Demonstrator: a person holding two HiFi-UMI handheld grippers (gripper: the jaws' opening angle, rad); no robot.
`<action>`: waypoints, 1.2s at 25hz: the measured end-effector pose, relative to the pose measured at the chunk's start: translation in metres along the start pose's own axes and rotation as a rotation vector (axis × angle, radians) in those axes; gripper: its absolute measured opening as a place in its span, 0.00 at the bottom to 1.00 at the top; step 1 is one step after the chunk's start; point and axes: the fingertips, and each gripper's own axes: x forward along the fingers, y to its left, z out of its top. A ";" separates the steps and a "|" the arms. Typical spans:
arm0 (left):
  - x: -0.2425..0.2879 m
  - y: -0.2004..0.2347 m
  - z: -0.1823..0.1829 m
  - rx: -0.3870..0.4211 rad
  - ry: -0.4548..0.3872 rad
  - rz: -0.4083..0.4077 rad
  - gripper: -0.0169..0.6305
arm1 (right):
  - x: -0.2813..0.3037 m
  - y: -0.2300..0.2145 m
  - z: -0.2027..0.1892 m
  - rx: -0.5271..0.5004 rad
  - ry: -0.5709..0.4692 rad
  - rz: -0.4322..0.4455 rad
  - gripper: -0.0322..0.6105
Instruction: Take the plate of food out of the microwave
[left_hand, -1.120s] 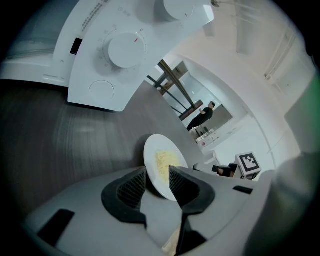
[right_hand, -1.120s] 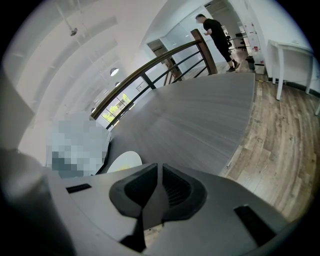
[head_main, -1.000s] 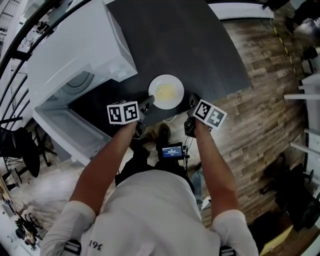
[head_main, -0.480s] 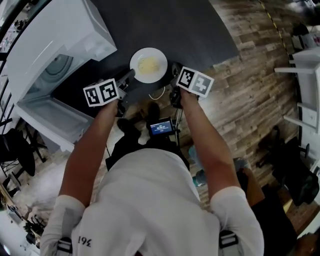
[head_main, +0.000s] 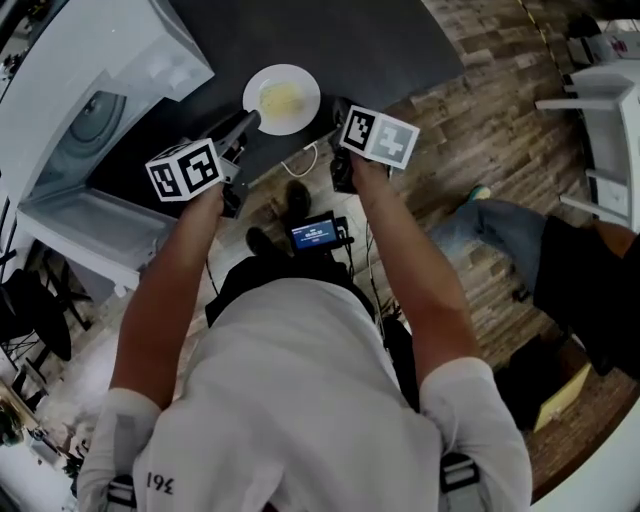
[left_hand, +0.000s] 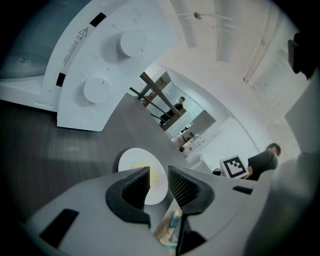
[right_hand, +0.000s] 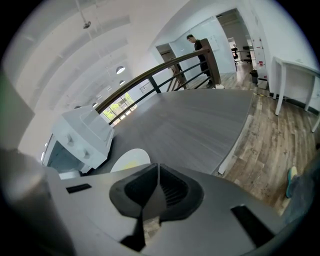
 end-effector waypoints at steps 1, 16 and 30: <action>-0.003 -0.004 0.001 0.004 -0.004 -0.018 0.21 | -0.002 0.002 -0.002 0.001 -0.004 -0.002 0.07; -0.034 -0.080 0.016 0.073 -0.017 -0.206 0.20 | -0.050 0.048 0.001 -0.120 -0.046 0.030 0.05; -0.135 -0.129 -0.036 0.148 -0.042 -0.331 0.20 | -0.129 0.112 -0.074 -0.151 -0.074 0.138 0.05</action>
